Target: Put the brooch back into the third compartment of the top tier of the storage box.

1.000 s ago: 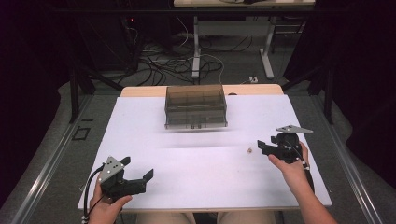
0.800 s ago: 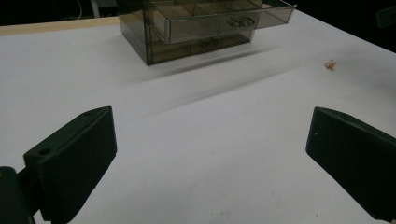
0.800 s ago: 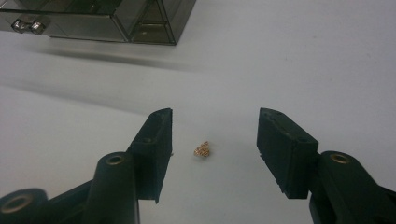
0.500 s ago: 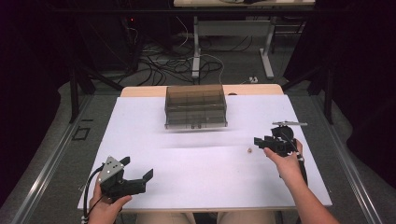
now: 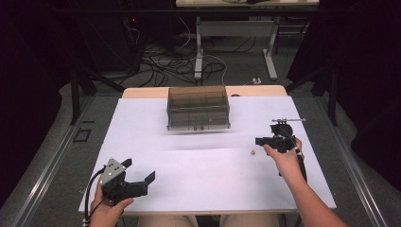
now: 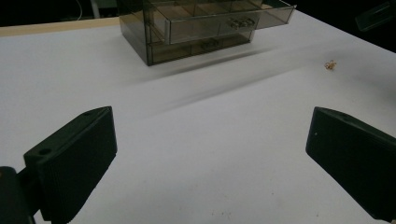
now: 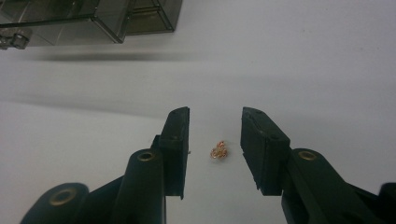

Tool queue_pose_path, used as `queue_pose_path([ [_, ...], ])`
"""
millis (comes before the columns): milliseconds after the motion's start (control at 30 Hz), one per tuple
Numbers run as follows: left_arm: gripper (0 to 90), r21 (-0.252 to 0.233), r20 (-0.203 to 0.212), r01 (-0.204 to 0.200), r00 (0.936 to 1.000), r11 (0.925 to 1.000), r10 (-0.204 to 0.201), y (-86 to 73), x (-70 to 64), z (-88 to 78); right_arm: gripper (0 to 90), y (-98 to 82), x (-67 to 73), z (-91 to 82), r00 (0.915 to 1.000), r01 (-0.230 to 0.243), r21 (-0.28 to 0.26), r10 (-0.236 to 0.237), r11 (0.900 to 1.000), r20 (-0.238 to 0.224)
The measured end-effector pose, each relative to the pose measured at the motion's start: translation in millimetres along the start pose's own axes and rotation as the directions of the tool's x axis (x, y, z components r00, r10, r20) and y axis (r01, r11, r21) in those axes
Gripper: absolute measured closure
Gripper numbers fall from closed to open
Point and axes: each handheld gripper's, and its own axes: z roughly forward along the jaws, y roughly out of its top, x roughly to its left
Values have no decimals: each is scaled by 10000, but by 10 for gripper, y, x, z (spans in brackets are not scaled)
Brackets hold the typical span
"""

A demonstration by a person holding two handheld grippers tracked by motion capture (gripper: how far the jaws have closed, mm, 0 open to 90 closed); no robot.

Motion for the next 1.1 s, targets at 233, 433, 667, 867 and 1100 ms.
queue_pose_path([
  [233,18,-7,7,-5,10000,10000,5,0,0,-2,670,-21,-8,165,9999,-144,491,139,9987,89],
  [433,18,-6,11,7,10000,10000,-7,0,2,-1,695,-39,-44,301,9988,-457,876,441,9951,199],
  [667,18,1,6,-6,10000,10000,6,1,7,-3,717,-61,-82,383,9979,-583,1058,549,9927,344],
  [867,18,-7,11,-6,10000,10000,6,1,5,-1,744,-89,-113,450,9967,-789,1245,762,9891,266],
  [1100,18,-24,28,-34,10000,10000,34,3,6,2,761,-99,-113,490,9953,-958,1367,935,9860,234],
])
